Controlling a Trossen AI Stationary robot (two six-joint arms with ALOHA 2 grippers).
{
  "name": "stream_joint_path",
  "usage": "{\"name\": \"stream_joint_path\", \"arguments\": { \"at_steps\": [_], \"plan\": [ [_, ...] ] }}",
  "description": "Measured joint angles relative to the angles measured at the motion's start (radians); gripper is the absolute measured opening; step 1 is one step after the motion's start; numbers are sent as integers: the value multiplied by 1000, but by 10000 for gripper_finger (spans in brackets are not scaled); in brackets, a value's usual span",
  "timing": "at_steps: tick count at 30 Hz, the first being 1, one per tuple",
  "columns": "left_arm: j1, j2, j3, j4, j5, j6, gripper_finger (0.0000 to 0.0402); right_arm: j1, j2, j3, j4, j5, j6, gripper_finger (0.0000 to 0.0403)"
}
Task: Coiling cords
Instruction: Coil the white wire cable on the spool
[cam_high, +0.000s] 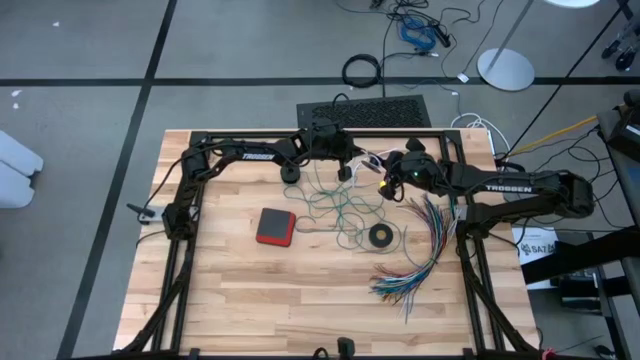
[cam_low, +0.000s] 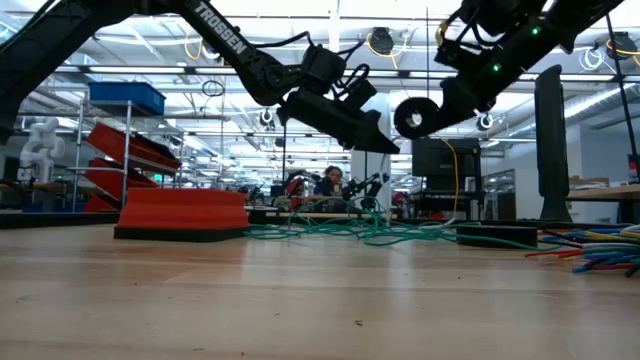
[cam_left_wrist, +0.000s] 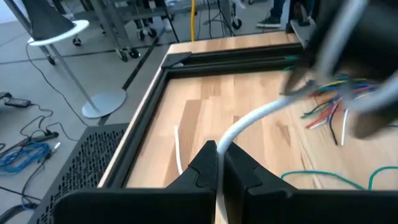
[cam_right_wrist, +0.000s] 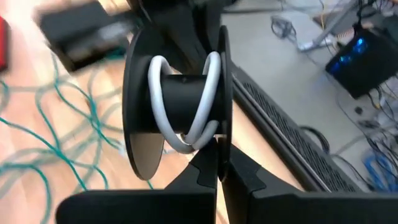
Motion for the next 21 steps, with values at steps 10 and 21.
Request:
{"name": "stream_joint_path", "arguments": {
  "at_steps": [10,21],
  "plan": [
    [-16,0,0,-94,-47,62,5,-72,4,1,-180,-105,12,0],
    [-86,0,0,-75,-146,156,5,-100,106,1,-203,-185,14,0]
  ]
}}
